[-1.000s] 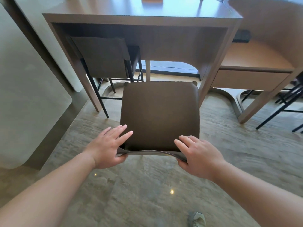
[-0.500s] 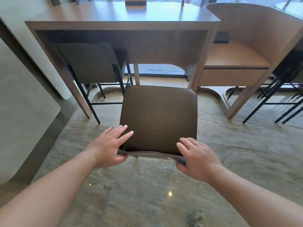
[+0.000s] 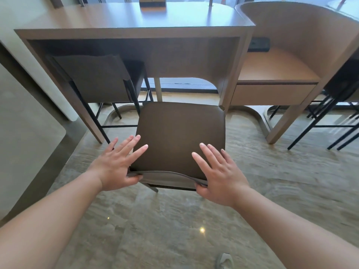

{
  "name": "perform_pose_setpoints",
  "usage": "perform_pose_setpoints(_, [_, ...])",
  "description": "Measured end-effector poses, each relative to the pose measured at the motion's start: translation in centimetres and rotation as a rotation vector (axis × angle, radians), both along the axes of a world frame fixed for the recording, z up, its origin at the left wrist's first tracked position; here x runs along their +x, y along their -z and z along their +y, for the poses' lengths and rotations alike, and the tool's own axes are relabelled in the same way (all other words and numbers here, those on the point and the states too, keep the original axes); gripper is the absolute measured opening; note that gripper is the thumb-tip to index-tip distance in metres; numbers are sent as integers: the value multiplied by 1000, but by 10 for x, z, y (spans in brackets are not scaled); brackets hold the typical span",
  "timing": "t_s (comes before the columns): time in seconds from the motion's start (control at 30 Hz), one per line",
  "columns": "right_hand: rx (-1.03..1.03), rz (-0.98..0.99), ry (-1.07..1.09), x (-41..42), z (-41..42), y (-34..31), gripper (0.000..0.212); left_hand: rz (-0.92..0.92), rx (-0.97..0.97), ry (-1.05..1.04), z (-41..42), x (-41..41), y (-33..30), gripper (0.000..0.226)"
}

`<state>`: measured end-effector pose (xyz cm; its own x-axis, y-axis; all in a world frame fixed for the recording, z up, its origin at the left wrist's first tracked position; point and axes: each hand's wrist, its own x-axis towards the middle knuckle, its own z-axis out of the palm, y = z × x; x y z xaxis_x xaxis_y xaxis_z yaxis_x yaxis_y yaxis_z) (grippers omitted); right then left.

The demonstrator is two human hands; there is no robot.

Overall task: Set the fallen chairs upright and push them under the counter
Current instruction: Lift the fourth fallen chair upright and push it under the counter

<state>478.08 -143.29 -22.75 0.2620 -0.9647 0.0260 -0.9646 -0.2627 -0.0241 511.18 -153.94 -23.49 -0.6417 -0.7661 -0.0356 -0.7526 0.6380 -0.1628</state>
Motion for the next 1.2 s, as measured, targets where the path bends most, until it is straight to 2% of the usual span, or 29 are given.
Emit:
perform_pose_setpoints(0.5, [120, -107, -3, -85, -92, -1, 86, -86, 0, -15, -82, -85, -40, 93])
perform_pose_setpoints(0.7, [88, -102, 35, -122, -115, -12, 81, -73, 23, 18, -120, -124, -54, 93])
perform_pose_setpoints(0.93, [57, -63, 54, -119, -148, -14, 78, -51, 84, 102, -175, -127, -55, 88])
perform_pose_setpoints(1.2, [138, -29, 155, -88, -176, -18, 79, -18, 159, 196, -230, -107, -43, 87])
